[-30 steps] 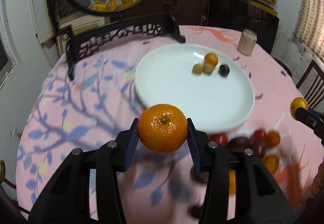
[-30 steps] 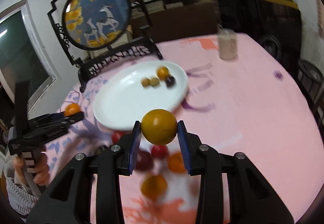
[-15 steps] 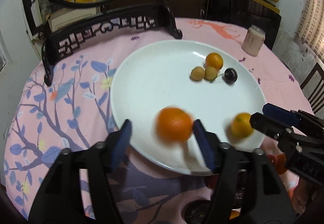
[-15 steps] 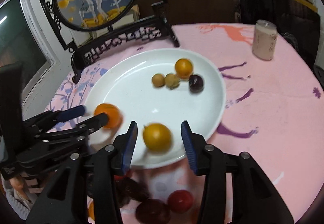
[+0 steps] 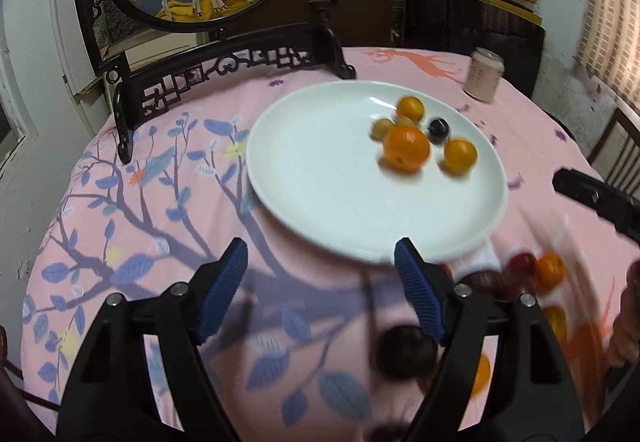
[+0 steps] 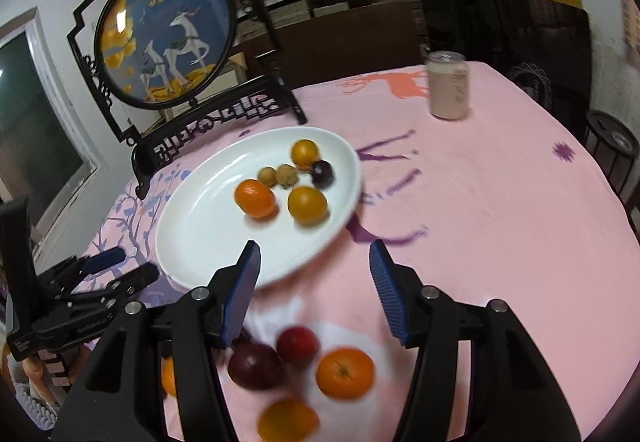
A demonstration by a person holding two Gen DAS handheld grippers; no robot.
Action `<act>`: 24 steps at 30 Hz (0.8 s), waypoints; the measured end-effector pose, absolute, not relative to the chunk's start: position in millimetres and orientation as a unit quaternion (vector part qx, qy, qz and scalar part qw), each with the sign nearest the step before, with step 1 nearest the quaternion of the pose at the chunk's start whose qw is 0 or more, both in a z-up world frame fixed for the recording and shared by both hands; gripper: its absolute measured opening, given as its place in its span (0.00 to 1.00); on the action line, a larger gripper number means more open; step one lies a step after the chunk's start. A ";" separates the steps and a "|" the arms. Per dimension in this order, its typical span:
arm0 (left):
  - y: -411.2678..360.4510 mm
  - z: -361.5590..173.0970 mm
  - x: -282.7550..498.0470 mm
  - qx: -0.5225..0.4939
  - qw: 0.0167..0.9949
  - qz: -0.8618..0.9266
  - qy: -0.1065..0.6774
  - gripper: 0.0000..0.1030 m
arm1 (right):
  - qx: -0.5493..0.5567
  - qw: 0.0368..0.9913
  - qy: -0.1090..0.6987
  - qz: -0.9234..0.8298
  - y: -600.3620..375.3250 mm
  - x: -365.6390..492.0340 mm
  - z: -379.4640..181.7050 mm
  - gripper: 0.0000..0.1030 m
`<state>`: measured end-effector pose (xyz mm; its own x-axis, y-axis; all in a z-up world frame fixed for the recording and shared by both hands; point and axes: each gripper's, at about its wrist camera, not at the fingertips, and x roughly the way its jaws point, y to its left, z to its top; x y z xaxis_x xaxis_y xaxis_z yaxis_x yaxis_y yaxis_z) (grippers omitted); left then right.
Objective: Organize fruits
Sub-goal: 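Carry the tangerine to the plate while the right carries a yellow tomato there, then withdraw both grippers from the plate toward the remaining fruits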
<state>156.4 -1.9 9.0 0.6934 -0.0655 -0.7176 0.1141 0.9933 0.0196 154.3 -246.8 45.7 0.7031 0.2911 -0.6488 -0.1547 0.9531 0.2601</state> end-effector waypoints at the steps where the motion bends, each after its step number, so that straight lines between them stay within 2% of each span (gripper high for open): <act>1: -2.5 8.0 150.8 0.034 0.919 -0.052 0.390 0.77 | 0.101 0.917 0.368 0.117 -252.1 151.1 44.3 0.55; 7: -4.0 1.6 114.9 0.046 0.918 -0.064 0.389 0.78 | 0.141 0.915 0.362 0.111 -273.7 129.7 43.6 0.57; 11: -6.8 -4.8 110.3 0.048 0.913 -0.074 0.398 0.78 | 0.154 0.917 0.353 0.109 -281.2 120.0 45.4 0.66; 24: -18.7 -20.0 132.2 0.040 0.897 -0.106 0.427 0.79 | 0.161 0.916 0.348 0.114 -284.2 116.8 48.8 0.66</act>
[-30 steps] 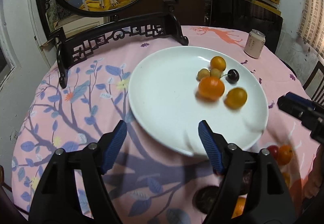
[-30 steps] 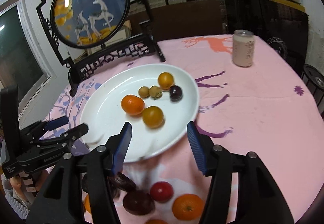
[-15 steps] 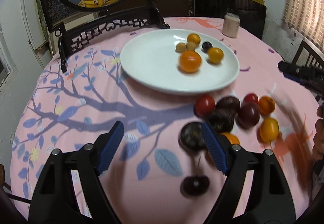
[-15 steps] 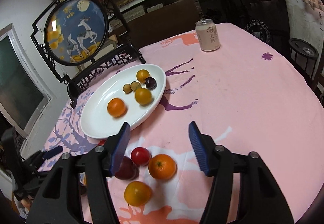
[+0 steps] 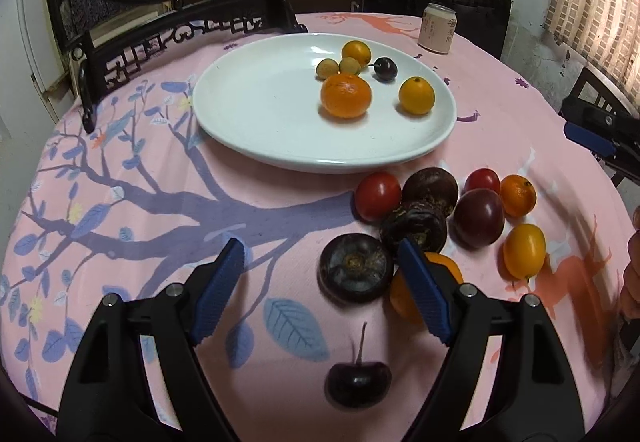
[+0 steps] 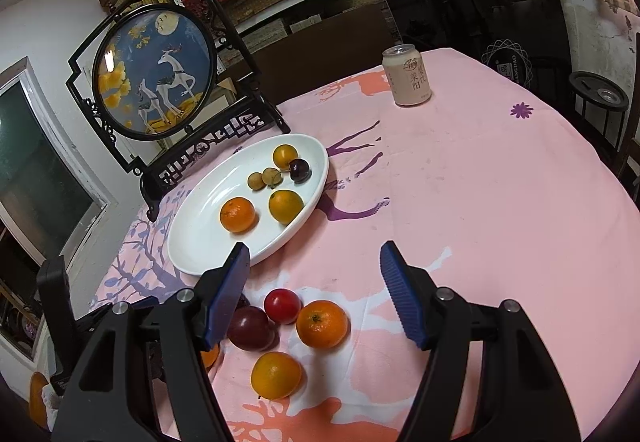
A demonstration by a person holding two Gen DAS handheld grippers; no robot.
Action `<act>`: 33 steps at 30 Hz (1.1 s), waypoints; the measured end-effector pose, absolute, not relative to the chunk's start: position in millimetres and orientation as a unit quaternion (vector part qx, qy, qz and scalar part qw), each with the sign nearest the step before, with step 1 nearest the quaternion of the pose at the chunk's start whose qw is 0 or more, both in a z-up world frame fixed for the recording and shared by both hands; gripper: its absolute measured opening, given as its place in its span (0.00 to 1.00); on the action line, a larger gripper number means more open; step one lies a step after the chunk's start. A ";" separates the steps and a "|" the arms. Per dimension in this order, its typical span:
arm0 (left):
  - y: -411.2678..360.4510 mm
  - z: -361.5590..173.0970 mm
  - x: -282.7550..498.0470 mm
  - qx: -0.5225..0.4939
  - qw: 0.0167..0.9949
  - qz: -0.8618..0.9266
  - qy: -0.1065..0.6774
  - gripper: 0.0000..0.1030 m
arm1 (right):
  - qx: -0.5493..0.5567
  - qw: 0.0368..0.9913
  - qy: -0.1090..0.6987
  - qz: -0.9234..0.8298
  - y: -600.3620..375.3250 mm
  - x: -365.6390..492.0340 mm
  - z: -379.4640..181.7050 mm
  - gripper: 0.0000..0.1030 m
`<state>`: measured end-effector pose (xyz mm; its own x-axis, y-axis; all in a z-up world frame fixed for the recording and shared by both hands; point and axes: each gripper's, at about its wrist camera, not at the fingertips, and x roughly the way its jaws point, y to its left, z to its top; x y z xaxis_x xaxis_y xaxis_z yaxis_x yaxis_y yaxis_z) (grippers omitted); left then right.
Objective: Organize fruits
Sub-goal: 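Withdraw both grippers from the plate toward the remaining fruits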
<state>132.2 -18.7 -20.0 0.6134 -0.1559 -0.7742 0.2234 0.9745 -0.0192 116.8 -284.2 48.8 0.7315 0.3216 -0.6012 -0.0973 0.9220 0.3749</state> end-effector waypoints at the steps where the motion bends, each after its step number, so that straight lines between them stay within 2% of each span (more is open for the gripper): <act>1: -17.3 -21.9 135.2 0.044 0.895 -0.095 0.433 0.79 | 0.161 0.916 0.348 0.114 -284.3 116.8 48.9 0.66; 2: -14.1 -23.3 137.4 0.040 0.894 -0.092 0.436 0.85 | 0.161 0.917 0.347 0.114 -284.7 116.4 49.1 0.66; 3: -9.3 -23.0 138.9 0.028 0.893 -0.092 0.440 0.85 | 0.161 0.917 0.347 0.114 -284.8 116.3 49.2 0.66; 8: 11.8 -19.3 135.7 0.042 0.903 -0.013 0.427 0.83 | 0.162 0.917 0.346 0.114 -285.0 116.0 49.5 0.66; 11: 18.2 -10.1 128.2 0.016 0.910 -0.035 0.413 0.82 | 0.162 0.918 0.342 0.114 -285.4 114.8 51.0 0.66; 21: -20.2 -18.4 123.1 0.069 0.903 -0.091 0.415 0.83 | 0.162 0.918 0.344 0.113 -285.3 115.2 50.7 0.66; 25: -13.5 -24.3 132.1 0.060 0.896 -0.082 0.432 0.90 | 0.163 0.918 0.344 0.114 -285.9 115.1 50.4 0.66; 27: -6.5 -21.6 132.6 0.054 0.897 -0.076 0.432 0.90 | 0.163 0.918 0.343 0.115 -286.0 115.0 50.4 0.66; 30: 9.2 -21.7 133.7 0.098 0.904 0.035 0.416 0.86 | 0.164 0.919 0.341 0.114 -286.1 114.6 51.1 0.66; 33: 20.7 -15.6 129.9 0.047 0.906 0.001 0.420 0.86 | 0.165 0.918 0.340 0.117 -286.1 113.5 51.9 0.66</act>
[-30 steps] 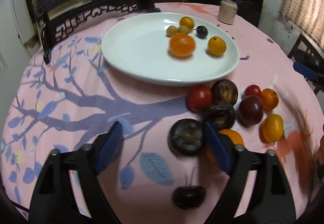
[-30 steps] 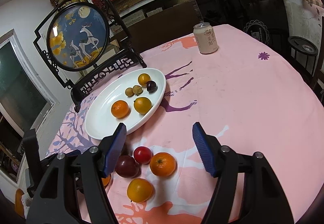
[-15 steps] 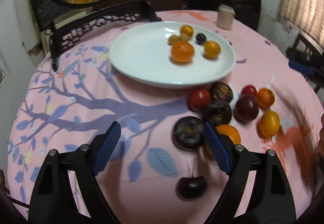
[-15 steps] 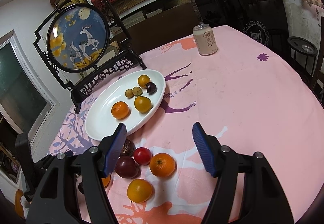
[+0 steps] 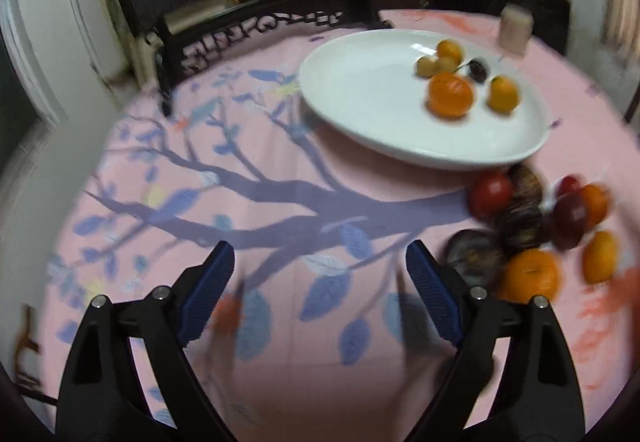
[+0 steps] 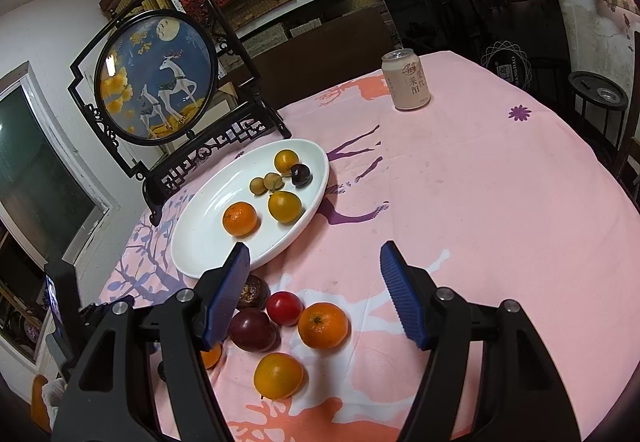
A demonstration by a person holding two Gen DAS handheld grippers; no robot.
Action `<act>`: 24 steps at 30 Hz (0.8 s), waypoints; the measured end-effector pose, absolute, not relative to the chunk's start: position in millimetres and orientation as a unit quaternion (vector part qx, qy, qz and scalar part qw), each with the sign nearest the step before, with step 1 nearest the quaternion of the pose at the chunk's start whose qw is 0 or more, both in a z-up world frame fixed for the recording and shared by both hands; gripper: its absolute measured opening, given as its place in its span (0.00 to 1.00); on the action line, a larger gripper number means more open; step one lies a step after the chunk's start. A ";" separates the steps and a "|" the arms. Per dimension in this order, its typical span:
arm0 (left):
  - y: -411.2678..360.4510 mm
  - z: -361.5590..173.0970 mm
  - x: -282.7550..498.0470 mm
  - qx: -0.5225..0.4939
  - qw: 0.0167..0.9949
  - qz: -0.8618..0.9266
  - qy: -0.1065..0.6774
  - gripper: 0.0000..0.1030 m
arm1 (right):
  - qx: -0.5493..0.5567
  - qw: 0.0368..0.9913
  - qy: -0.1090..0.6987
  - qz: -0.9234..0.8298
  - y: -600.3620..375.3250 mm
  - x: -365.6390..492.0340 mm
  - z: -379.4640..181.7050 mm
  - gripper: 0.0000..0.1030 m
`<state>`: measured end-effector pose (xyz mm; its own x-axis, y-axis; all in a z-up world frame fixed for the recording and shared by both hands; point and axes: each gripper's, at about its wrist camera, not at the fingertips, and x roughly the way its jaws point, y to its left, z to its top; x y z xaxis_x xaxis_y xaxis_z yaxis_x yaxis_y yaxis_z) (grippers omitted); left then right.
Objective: Organize fruits
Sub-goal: 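Withdraw both grippers from the plate toward the remaining fruits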
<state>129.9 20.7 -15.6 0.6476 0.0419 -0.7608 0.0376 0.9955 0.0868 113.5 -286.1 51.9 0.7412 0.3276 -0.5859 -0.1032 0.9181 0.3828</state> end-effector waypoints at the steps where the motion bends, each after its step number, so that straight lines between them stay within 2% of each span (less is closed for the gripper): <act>1: 18.2 -11.4 126.3 0.048 0.911 -0.007 0.409 0.86 | 0.165 0.919 0.339 0.118 -286.2 113.1 52.6 0.66; 4: 0.9 -5.8 117.1 0.070 0.917 -0.041 0.390 0.86 | 0.165 0.919 0.338 0.117 -286.6 113.0 53.1 0.66; 13: -27.3 -18.0 113.4 0.119 0.906 -0.079 0.397 0.86 | 0.165 0.918 0.341 0.118 -287.1 113.2 52.9 0.66; 20: -32.0 -9.9 106.8 0.078 0.898 -0.166 0.401 0.88 | 0.165 0.918 0.340 0.117 -287.2 113.3 53.1 0.66; 24: -26.0 -7.8 109.7 0.086 0.905 -0.130 0.396 0.86 | 0.167 0.918 0.341 0.116 -287.7 113.2 53.0 0.66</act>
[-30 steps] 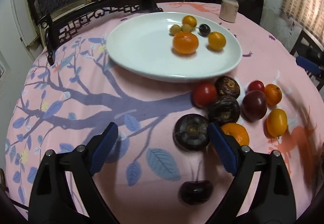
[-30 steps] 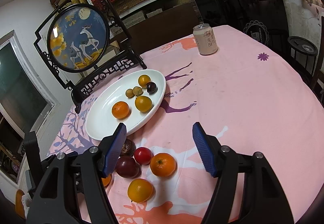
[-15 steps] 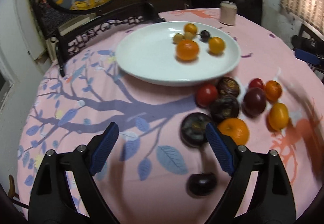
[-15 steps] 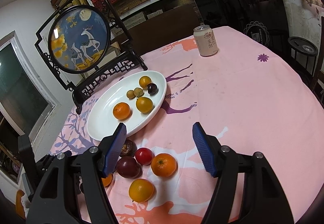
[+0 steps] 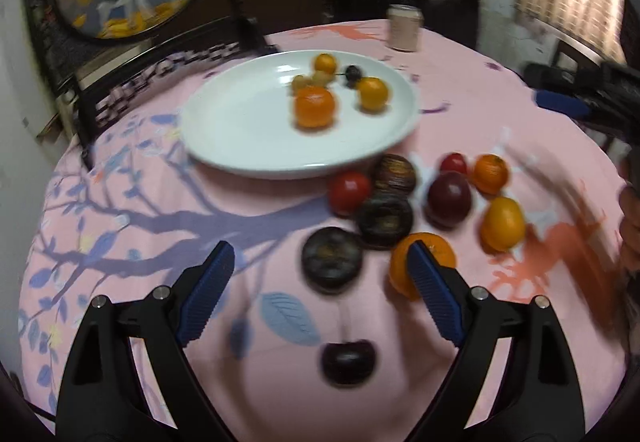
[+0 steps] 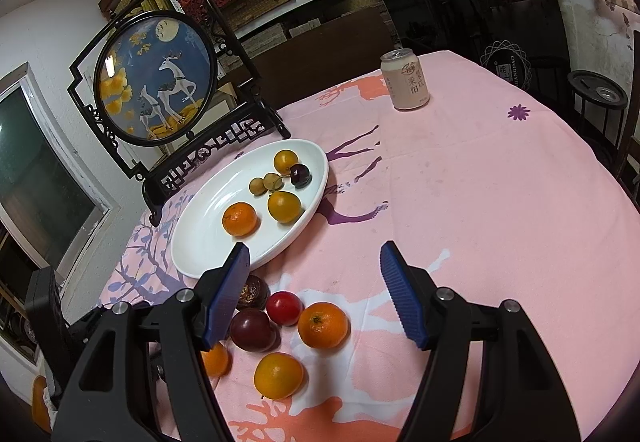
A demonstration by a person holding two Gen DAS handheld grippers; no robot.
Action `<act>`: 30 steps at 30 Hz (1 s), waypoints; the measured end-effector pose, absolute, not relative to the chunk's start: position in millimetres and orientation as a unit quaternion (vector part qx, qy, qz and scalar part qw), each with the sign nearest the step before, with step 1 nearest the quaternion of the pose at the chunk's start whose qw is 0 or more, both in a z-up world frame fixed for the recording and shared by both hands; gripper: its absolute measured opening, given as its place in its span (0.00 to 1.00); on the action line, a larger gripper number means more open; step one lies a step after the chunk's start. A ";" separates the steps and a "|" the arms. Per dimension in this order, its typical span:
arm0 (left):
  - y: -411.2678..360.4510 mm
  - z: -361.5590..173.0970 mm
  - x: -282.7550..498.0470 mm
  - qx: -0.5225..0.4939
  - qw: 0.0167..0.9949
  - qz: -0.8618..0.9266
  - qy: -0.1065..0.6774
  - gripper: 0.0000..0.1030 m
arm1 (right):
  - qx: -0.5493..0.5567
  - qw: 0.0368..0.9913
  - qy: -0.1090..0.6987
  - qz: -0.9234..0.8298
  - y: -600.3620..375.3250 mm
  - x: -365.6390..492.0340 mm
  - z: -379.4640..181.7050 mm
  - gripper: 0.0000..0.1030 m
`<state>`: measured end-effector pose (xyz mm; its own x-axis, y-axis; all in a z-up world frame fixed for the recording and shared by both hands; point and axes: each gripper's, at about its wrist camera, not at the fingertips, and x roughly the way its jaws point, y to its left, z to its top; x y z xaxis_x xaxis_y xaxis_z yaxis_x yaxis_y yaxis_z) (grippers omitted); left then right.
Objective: Organize fruits
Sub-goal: 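Move the left gripper to the dark purple mangosteen and close on it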
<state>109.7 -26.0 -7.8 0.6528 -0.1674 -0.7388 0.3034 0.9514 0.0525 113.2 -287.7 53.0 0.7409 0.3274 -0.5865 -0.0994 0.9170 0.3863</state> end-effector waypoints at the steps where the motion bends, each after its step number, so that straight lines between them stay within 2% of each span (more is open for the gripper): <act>1: -17.5 -7.0 113.8 0.066 0.904 -0.126 0.402 0.86 | 0.168 0.918 0.341 0.117 -287.8 113.1 53.2 0.66; 8: -25.8 -12.7 113.9 0.112 0.906 -0.098 0.397 0.84 | 0.169 0.917 0.339 0.122 -287.4 111.7 54.5 0.66; 16: -31.8 -10.9 110.5 0.100 0.898 -0.151 0.400 0.85 | 0.171 0.916 0.341 0.125 -288.0 111.3 54.6 0.66; 19: -33.9 -12.4 119.6 0.071 0.884 -0.195 0.420 0.88 | 0.171 0.916 0.342 0.124 -287.9 111.5 54.0 0.66; 25: -18.0 -16.8 139.9 0.033 0.880 -0.169 0.442 0.86 | 0.171 0.914 0.346 0.123 -286.9 112.1 53.3 0.66; 30: -5.9 -7.4 131.9 0.049 0.896 -0.136 0.420 0.83 | 0.171 0.914 0.347 0.124 -286.3 112.6 53.2 0.66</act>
